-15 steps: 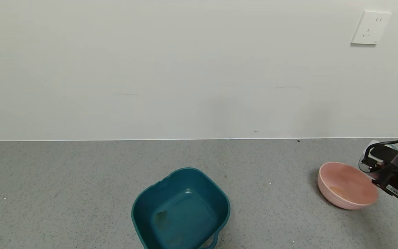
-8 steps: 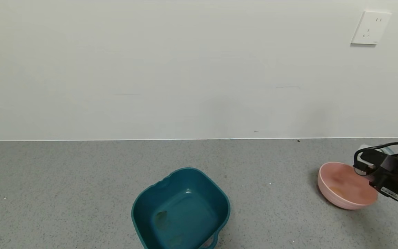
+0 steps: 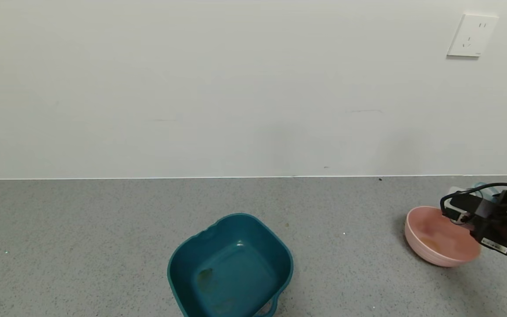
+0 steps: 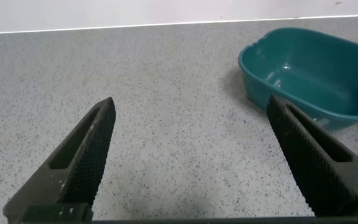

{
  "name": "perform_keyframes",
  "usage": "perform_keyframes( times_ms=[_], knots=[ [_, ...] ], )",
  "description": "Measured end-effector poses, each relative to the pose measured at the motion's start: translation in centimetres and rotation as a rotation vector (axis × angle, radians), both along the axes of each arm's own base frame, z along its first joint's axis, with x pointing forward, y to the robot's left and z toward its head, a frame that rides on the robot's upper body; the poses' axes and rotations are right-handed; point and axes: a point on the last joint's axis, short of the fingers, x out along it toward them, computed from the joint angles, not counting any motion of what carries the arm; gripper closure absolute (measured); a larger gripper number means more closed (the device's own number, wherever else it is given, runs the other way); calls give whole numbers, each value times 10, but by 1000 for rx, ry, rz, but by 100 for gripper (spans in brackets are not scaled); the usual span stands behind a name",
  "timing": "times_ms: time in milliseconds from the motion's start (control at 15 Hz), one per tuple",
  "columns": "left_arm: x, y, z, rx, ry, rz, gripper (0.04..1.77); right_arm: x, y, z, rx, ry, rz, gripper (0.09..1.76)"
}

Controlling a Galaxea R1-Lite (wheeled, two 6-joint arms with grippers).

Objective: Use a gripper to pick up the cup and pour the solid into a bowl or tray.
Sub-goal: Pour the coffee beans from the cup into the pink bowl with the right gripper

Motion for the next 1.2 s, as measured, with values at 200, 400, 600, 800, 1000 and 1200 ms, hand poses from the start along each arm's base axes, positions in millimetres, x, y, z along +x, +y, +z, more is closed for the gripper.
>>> perform_keyframes(
  times_ms=[200,400,600,800,1000,1200],
  knots=[
    [0,0,0,0,0,0,6,7,4,-2,-36,-17,8,46],
    [0,0,0,0,0,0,6,12,5,-5,-87,-10,37,46],
    [0,0,0,0,0,0,6,13,6,-8,-104,10,51,46],
    [0,0,0,0,0,0,6,12,5,-9,-137,32,72,46],
    [0,0,0,0,0,0,6,12,3,-7,-164,41,81,46],
    [0,0,0,0,0,0,6,12,2,-7,-174,46,87,46]
  ],
)
